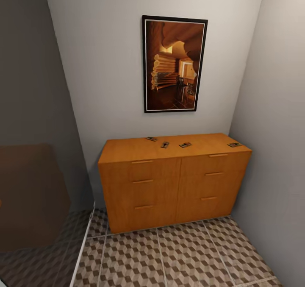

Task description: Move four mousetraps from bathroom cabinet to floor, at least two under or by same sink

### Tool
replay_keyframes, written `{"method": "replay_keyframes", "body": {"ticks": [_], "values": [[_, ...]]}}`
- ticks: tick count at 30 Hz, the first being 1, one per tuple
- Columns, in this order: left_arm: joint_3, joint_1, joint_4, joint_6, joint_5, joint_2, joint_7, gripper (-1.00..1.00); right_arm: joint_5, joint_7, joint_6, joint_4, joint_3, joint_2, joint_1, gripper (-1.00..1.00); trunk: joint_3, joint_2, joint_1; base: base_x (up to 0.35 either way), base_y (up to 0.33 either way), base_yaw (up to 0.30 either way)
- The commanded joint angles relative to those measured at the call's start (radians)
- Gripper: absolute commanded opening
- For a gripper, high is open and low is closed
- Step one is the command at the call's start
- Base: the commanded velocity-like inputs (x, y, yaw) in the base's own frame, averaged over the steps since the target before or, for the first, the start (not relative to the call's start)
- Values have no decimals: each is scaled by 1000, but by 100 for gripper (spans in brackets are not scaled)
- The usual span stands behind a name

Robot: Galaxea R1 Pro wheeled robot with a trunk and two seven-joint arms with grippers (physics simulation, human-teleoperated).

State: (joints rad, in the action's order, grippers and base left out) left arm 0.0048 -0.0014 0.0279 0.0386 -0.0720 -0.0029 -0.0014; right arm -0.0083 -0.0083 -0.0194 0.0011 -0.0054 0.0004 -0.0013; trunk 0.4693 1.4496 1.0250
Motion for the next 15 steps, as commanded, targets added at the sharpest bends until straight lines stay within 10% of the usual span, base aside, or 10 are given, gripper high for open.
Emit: {"method": "replay_keyframes", "body": {"ticks": [1, 15], "values": [[0, 0, 0, 3, -8, 0, 0, 100, -1, -1, -2, 0, 0, 0, 0, 100, 1, 0, 0, 0, 0, -248], [0, 0, 0, 3, -8, 0, 0, 100, -1, -1, -3, 0, -1, 1, 0, 100, 1, 0, 0, 0, 0, -247]]}}
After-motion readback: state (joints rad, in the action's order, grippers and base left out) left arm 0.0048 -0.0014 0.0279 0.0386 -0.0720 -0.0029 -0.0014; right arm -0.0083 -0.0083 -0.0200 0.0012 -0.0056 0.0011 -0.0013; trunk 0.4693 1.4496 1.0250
